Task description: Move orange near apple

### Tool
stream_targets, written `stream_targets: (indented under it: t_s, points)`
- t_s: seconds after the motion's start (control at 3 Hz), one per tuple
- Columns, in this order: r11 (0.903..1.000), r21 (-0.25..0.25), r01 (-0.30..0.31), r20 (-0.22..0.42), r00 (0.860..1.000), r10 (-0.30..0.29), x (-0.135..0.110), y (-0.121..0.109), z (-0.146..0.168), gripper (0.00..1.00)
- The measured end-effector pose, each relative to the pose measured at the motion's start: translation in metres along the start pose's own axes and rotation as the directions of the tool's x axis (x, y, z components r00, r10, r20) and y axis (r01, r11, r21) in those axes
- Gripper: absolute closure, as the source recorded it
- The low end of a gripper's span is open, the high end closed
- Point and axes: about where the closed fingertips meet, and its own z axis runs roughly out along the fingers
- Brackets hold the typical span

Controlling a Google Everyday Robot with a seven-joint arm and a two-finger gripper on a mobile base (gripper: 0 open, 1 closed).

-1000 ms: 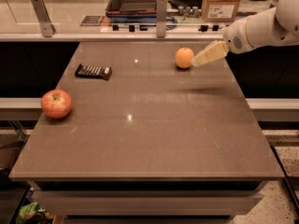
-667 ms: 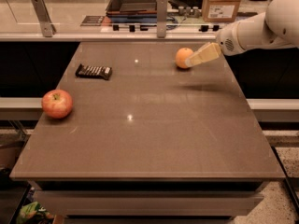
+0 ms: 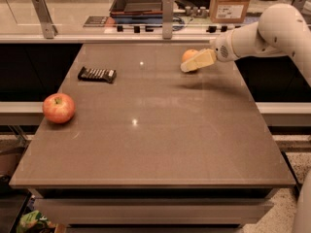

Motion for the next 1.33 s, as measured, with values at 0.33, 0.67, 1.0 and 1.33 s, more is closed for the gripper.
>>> stream_targets:
  t_s: [0.33, 0.67, 1.0, 1.33]
  points:
    - [0.9998, -0.017, -0.013, 0.008, 1.000, 0.013, 0.001, 0.004, 0.016, 0.00]
    - [0.9992, -0.031, -0.025, 0.017, 1.000, 0.026, 0.006, 0.008, 0.032, 0.00]
    - [0.9991, -0.036, -0.025, 0.016, 1.000, 0.025, 0.006, 0.010, 0.035, 0.18]
    - [0.9989, -0.041, -0.025, 0.014, 1.000, 0.025, 0.006, 0.011, 0.038, 0.42]
